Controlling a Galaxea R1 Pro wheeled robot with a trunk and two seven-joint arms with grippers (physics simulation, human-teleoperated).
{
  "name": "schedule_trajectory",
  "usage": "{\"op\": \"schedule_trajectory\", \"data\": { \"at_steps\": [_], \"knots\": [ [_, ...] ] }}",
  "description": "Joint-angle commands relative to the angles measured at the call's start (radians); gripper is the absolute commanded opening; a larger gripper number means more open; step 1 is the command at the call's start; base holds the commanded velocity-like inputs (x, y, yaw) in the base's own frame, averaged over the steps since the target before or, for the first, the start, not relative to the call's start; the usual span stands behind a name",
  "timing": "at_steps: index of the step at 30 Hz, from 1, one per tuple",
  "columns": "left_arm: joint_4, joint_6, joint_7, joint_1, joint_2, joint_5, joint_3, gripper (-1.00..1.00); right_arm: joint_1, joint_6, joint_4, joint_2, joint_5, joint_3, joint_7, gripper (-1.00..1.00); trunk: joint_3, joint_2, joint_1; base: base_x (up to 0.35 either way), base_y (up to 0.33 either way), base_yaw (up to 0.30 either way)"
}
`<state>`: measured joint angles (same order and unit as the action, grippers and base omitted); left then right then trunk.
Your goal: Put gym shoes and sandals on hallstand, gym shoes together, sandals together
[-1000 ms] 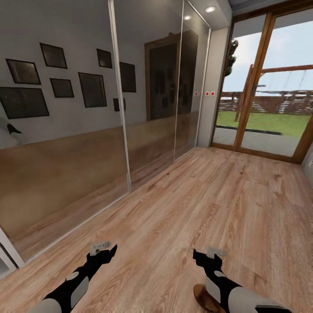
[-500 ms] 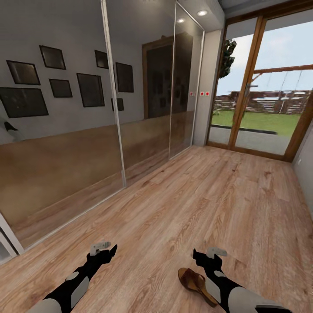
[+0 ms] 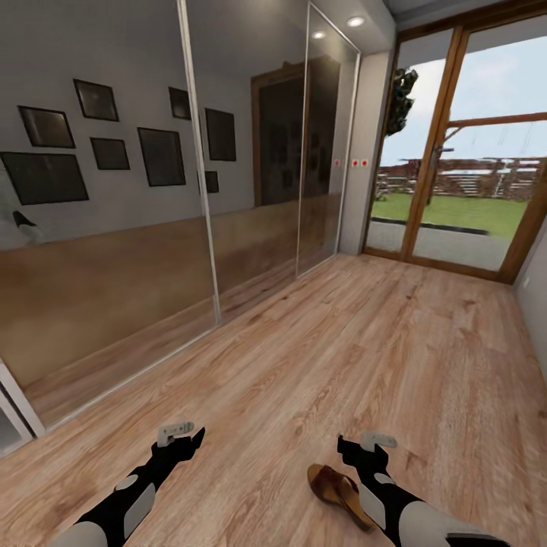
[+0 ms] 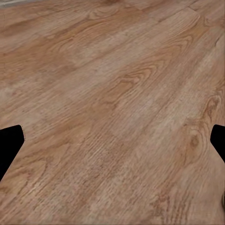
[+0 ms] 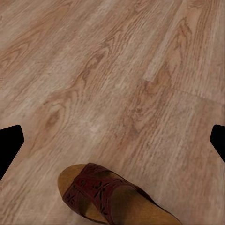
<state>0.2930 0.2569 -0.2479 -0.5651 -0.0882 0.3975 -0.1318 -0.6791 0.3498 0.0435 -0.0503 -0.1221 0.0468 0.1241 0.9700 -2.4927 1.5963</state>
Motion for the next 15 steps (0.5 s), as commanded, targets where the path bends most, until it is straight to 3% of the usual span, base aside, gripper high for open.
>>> {"op": "schedule_trajectory", "data": {
  "at_steps": [1, 8, 15],
  "knots": [
    [-0.002, 0.004, -0.002, -0.001, -0.001, 0.010, -0.008, 1.00, 0.000, 0.004, -0.001, 0.000, -0.005, 0.004, -0.001, 1.00, 0.002, 0.000, 0.000, 0.112, -0.106, 0.180],
    [-0.002, 0.004, -0.002, -0.001, -0.001, 0.011, -0.008, 1.00, 0.000, 0.004, -0.001, 0.000, -0.005, 0.004, -0.002, 1.00, 0.006, 0.000, 0.000, 0.209, -0.194, 0.173],
    [-0.002, 0.004, -0.002, -0.001, -0.001, 0.011, -0.008, 1.00, 0.000, 0.004, -0.001, -0.001, -0.005, 0.001, -0.001, 1.00, 0.006, 0.000, 0.000, 0.033, -0.031, 0.016]
  ]
}}
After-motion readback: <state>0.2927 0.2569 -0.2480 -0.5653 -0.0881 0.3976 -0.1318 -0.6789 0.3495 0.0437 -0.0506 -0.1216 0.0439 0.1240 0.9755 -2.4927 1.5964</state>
